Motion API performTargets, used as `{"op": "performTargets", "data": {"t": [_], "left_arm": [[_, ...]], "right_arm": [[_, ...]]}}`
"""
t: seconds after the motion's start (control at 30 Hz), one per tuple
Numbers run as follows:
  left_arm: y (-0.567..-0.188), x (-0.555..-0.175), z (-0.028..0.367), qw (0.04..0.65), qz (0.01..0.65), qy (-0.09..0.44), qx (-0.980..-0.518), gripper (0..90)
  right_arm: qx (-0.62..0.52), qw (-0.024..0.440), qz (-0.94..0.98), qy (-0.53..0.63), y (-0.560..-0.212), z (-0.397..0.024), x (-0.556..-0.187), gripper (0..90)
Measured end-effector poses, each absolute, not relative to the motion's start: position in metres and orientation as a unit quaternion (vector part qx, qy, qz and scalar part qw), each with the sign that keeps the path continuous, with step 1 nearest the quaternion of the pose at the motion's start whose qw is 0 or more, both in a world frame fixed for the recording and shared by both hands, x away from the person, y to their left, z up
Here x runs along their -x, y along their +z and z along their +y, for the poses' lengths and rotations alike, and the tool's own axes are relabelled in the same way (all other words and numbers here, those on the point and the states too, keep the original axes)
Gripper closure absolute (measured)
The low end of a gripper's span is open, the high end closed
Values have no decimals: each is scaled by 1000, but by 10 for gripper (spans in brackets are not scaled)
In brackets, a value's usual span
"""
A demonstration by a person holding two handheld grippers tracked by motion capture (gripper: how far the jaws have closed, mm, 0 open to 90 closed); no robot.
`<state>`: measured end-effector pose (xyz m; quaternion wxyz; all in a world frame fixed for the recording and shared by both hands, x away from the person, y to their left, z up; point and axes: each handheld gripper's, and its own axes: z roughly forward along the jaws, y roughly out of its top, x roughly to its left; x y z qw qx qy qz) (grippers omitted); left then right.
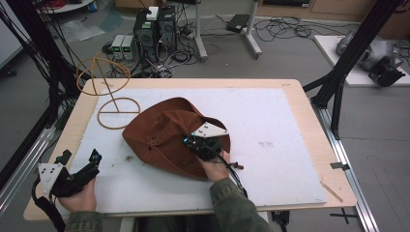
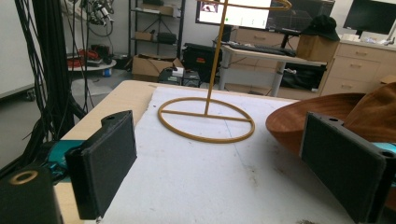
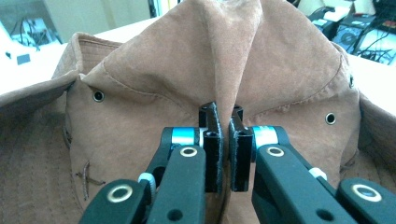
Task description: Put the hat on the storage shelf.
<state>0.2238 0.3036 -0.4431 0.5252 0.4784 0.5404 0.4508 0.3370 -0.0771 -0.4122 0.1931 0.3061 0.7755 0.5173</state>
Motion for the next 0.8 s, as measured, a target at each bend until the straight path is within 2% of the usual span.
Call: {"op": "performTargets", "data": {"t": [0.47, 0.8], "left_arm": [[-444, -224, 303, 526, 540, 448, -482, 112], [-444, -224, 303, 527, 540, 446, -481, 112]], "right_arm": [[-301, 216, 710, 599, -393, -99, -328, 873], [-288, 253, 663, 642, -378, -108, -325, 872]]}}
